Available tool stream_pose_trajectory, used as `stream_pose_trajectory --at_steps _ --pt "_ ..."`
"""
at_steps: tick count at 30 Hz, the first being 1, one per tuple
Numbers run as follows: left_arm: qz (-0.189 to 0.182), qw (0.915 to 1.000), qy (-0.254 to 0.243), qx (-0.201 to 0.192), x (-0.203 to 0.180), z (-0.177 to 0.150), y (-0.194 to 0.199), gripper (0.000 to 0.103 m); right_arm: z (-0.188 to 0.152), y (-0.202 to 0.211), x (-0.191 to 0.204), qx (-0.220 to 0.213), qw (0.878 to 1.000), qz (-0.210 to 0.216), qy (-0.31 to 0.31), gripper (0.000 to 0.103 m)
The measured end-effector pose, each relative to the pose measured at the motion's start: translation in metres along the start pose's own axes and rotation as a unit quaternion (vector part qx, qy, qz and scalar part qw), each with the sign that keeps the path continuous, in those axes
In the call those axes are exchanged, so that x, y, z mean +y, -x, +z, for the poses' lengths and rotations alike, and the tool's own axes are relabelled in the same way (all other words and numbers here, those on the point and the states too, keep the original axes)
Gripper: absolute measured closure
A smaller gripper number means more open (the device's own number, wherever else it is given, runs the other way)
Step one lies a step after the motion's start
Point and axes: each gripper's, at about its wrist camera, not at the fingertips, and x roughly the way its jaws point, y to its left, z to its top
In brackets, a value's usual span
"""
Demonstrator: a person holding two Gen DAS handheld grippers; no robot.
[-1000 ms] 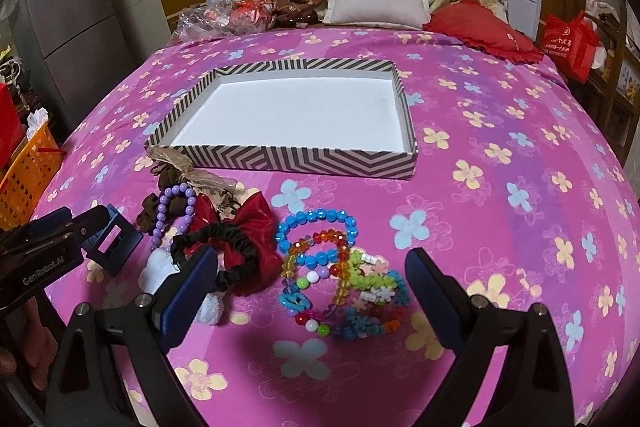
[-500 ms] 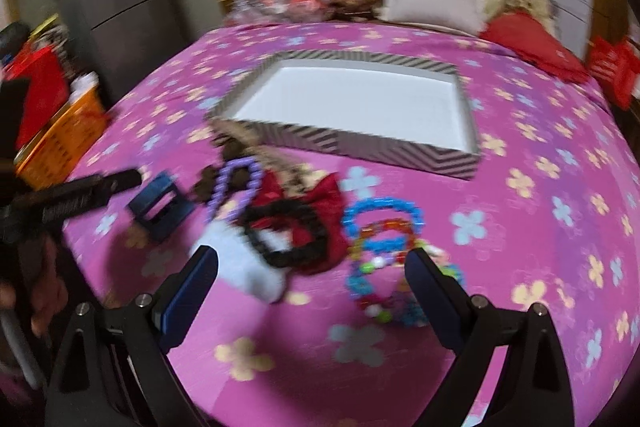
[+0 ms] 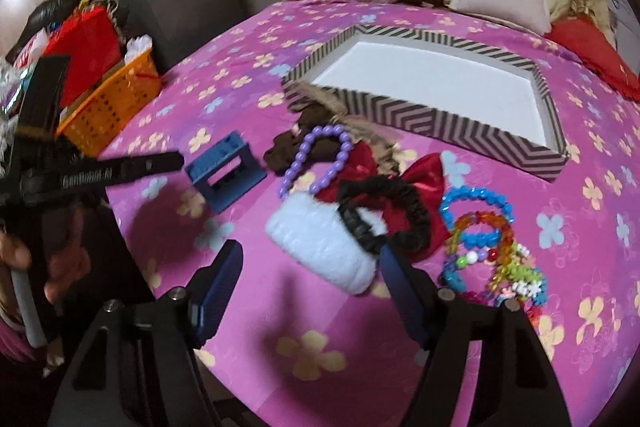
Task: Organize jewelry
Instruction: 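Grasp the blue claw clip with the left tool while the right tool grasps the black hair tie, then carry the blue clip into the box with the left tool while the right tool drops the hair tie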
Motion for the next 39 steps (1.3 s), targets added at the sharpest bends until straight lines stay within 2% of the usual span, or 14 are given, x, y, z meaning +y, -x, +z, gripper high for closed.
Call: stream_pose_trajectory --at_steps 5,11,13,16,18,19,20,22,24,28,33,39 --pt "0.001 0.9994 -0.034 0.0 -0.014 -0.002 -0.007 0.031 0.012 -0.002 -0.01 -0.013 1.0 -0.025 -0.014 0.028" --pt "0.009 0.9982 -0.058 0.0 -0.023 -0.002 -0.016 0.032 0.025 -0.022 -0.015 -0.008 1.0 -0.015 -0.025 0.039" --pt "0.009 0.998 -0.063 0.002 -0.025 -0.001 -0.019 0.032 0.03 -0.029 -0.018 -0.004 0.999 -0.012 -0.031 0.045" --pt "0.009 0.9973 -0.072 0.006 -0.029 0.0 -0.026 0.032 0.031 -0.039 -0.024 0.006 0.999 -0.005 -0.041 0.058" --pt "0.013 0.9965 -0.083 0.008 -0.032 -0.001 -0.031 0.032 0.03 -0.042 -0.028 0.007 0.999 0.009 -0.048 0.073" --pt "0.016 0.9958 -0.09 0.007 -0.034 -0.002 -0.033 0.041 0.028 -0.042 -0.029 0.006 0.999 0.013 -0.049 0.076" --pt "0.018 0.9953 -0.095 0.006 -0.035 -0.003 -0.034 0.056 0.027 -0.042 -0.029 0.004 0.999 0.015 -0.047 0.08" --pt "0.017 0.9943 -0.106 0.006 -0.038 -0.004 -0.036 0.07 0.026 -0.039 -0.03 -0.001 0.999 0.015 -0.043 0.084" --pt "0.01 0.9949 -0.1 -0.002 -0.037 -0.003 -0.034 0.07 0.025 -0.034 -0.032 -0.01 0.999 0.02 -0.044 0.088" --pt "-0.02 0.9964 -0.082 0.002 -0.034 0.003 -0.031 0.073 0.029 -0.019 -0.035 -0.027 0.998 0.027 -0.045 0.091" --pt "-0.021 0.9958 -0.088 -0.011 -0.04 0.016 -0.023 0.074 0.043 0.0 -0.045 -0.054 0.996 0.045 -0.058 0.091" --pt "-0.026 0.9942 -0.096 -0.041 -0.053 0.05 -0.012 0.074 0.069 0.009 -0.055 -0.078 0.994 0.044 -0.061 0.092"
